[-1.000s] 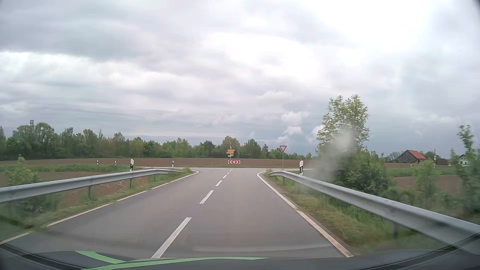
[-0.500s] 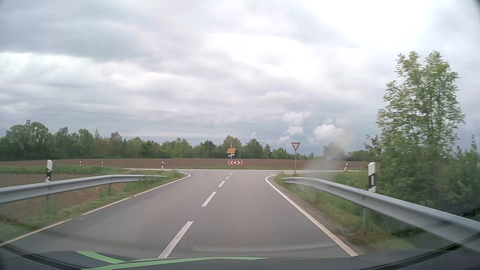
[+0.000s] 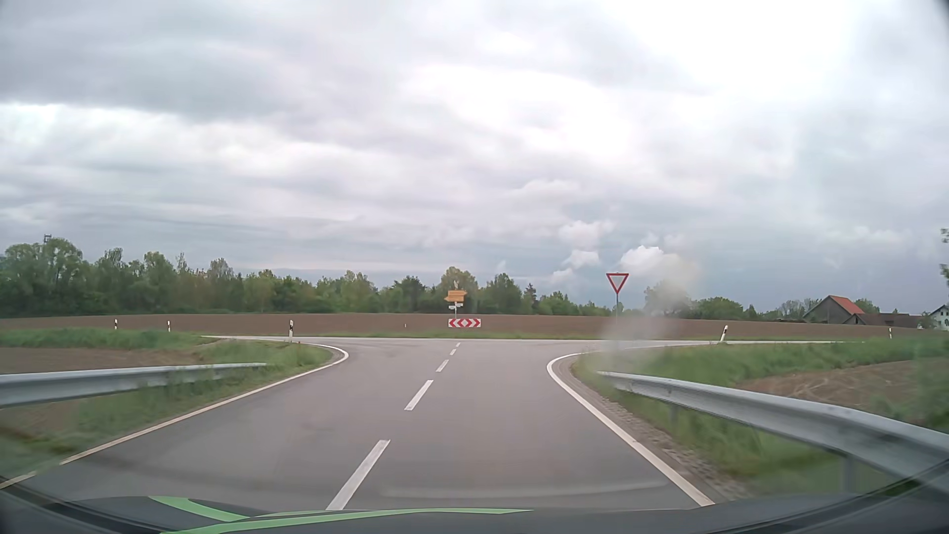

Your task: Follow the waypoints while adhering to traffic rules and regulations

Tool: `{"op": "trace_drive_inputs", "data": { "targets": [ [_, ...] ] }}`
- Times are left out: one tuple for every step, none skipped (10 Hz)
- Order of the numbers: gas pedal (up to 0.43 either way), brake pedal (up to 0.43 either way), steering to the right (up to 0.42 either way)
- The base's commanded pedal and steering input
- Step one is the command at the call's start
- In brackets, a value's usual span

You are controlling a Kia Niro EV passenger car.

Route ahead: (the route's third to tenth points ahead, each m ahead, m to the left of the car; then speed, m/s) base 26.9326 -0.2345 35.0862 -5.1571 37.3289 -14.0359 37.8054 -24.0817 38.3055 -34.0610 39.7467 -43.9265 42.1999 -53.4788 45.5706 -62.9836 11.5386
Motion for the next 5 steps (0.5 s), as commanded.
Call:
{"op": "trace_drive_inputs", "data": {
  "targets": [
    [0.000,0.250,0.005],
    [0.000,0.256,0.006],
    [0.000,0.256,0.006],
    [0.000,0.256,0.007],
    [0.000,0.256,0.009]
  ]
}}
